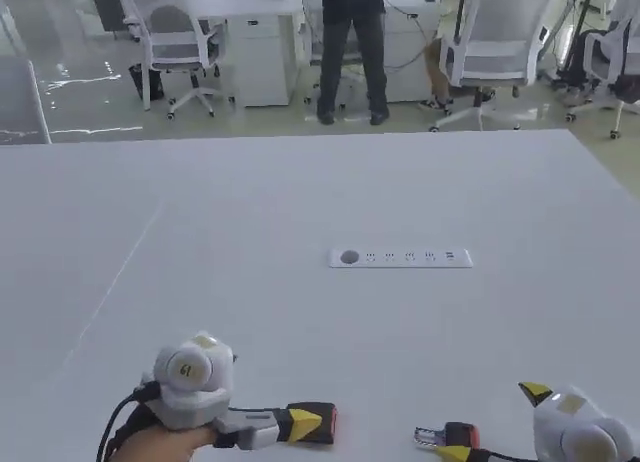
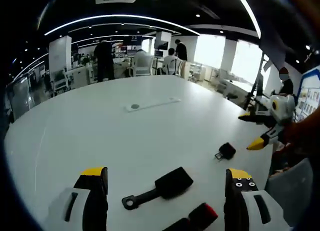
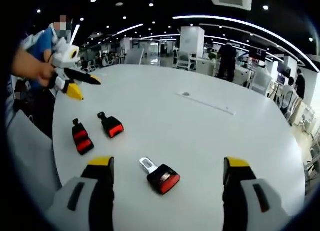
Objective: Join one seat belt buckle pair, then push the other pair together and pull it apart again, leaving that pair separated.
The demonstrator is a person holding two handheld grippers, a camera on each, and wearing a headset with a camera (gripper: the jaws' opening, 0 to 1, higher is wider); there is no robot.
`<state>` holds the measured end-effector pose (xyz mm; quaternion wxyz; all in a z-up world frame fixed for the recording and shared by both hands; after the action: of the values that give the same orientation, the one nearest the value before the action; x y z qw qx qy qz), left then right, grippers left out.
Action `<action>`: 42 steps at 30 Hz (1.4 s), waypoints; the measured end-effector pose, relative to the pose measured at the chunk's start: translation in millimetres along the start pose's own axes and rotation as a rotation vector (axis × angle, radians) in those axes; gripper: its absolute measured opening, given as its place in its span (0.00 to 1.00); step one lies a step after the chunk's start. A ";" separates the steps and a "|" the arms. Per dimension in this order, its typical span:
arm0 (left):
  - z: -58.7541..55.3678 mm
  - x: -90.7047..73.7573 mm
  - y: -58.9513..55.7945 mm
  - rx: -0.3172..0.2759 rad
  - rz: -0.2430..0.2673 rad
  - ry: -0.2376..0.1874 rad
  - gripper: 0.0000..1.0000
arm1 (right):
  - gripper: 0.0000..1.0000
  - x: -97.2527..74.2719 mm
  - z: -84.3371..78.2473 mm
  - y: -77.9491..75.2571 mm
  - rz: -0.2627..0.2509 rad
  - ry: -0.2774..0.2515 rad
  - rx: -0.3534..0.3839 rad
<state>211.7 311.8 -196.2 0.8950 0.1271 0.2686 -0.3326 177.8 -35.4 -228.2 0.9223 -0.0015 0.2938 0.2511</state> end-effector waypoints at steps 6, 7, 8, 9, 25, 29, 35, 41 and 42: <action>-13.3 -28.1 -1.0 -0.060 0.053 -0.042 1.00 | 0.95 -21.4 4.3 8.9 -0.027 -0.056 0.019; -16.4 -31.5 -1.5 -0.062 0.056 -0.040 1.00 | 0.95 -25.2 3.8 10.1 -0.032 -0.060 0.018; -20.9 -36.4 -2.4 -0.067 0.065 -0.038 1.00 | 0.95 -27.4 3.2 10.4 -0.035 -0.063 0.018; -24.3 -39.6 -3.4 -0.072 0.070 -0.038 1.00 | 0.95 -29.8 2.2 10.6 -0.037 -0.069 0.019; -72.4 -103.5 -40.8 -0.120 0.100 -0.074 1.00 | 0.99 -84.7 -28.7 36.4 -0.089 -0.119 0.040; -71.8 -115.6 -47.0 -0.118 0.104 -0.097 1.00 | 0.99 -101.0 -35.4 40.1 -0.107 -0.141 0.056; -70.5 -128.6 -52.5 -0.115 0.115 -0.109 1.00 | 1.00 -113.5 -41.6 40.5 -0.129 -0.150 0.065; -67.4 -131.1 -56.1 -0.098 0.107 -0.108 0.99 | 1.00 -114.5 -43.1 44.8 -0.126 -0.156 0.071; -66.4 -131.5 -57.3 -0.078 0.102 -0.104 0.99 | 1.00 -114.0 -42.4 45.7 -0.126 -0.155 0.069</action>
<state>64.0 365.4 -179.3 0.9278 0.0881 0.2278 -0.2819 53.7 -54.5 -194.8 0.9557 0.0310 0.2295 0.1820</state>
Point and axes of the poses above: the centre of the closed fingertips' face, and the gripper's own axes: x roughly forward along the fingers, y roughly to its left, z roughly out of its top, the point moved 9 cm from there along -x, roughly backward along the fingers, and after that the axes turned 13 degrees about x, right-handed, at the moved point
